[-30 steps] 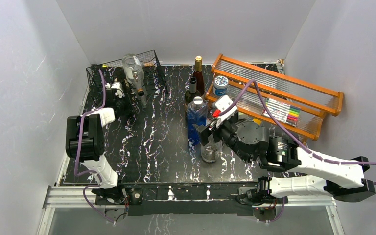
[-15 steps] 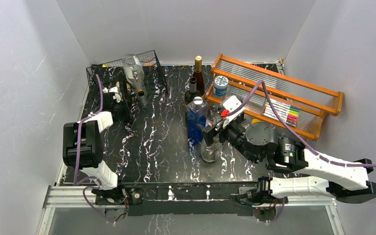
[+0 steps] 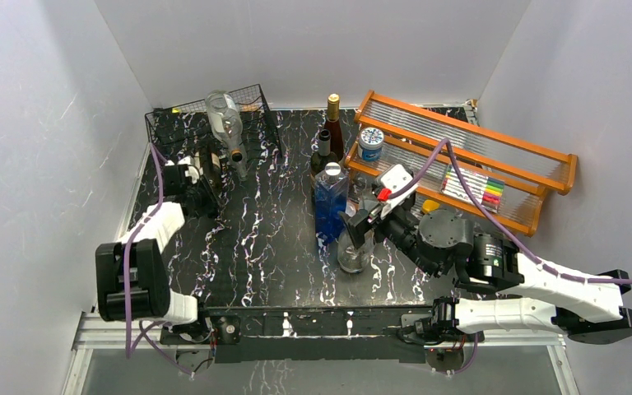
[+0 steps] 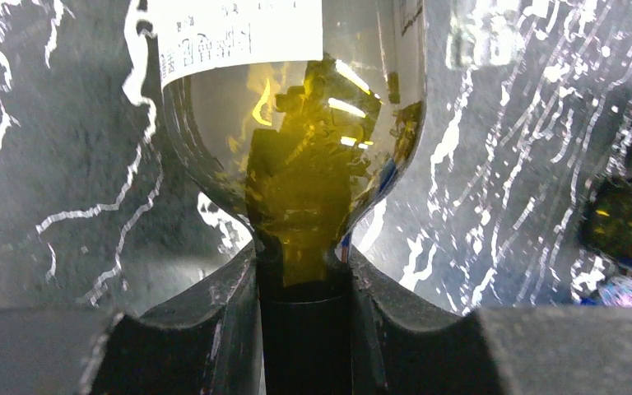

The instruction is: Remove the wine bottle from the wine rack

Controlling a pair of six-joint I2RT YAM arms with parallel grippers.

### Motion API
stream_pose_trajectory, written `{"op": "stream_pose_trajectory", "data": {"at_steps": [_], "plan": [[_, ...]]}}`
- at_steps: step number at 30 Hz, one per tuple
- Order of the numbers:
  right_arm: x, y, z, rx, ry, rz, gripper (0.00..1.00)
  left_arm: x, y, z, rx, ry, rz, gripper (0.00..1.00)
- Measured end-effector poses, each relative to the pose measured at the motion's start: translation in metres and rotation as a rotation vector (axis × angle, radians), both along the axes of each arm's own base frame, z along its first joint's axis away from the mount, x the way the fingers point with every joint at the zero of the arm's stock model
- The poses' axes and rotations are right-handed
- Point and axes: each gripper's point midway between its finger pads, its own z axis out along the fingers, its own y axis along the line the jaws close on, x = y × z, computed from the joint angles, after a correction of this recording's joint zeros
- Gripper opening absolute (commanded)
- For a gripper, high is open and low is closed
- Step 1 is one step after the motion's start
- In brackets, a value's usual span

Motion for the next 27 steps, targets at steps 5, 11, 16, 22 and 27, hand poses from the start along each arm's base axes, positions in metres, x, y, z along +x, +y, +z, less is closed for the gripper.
{"op": "stream_pose_trajectory", "data": {"at_steps": [5, 11, 16, 22, 27], "plan": [[0.001, 0.002, -0.002, -0.017, -0.008, 0.002, 0.98, -0.019, -0.01, 0.014, -0.068, 0.022, 0.022, 0.13], [0.001, 0.015, -0.01, -0.068, -0.021, 0.023, 0.98, -0.039, -0.023, 0.02, -0.153, 0.042, 0.051, 0.12], [0.002, 0.03, -0.019, -0.126, -0.026, 0.045, 0.98, -0.057, -0.029, 0.029, -0.195, 0.046, 0.065, 0.12], [-0.002, 0.045, -0.007, -0.127, -0.036, 0.094, 0.98, -0.08, -0.035, 0.043, -0.22, 0.043, 0.063, 0.13], [-0.002, 0.053, 0.011, -0.107, -0.058, 0.111, 0.98, -0.106, -0.047, 0.049, -0.283, 0.035, 0.055, 0.13]]}}
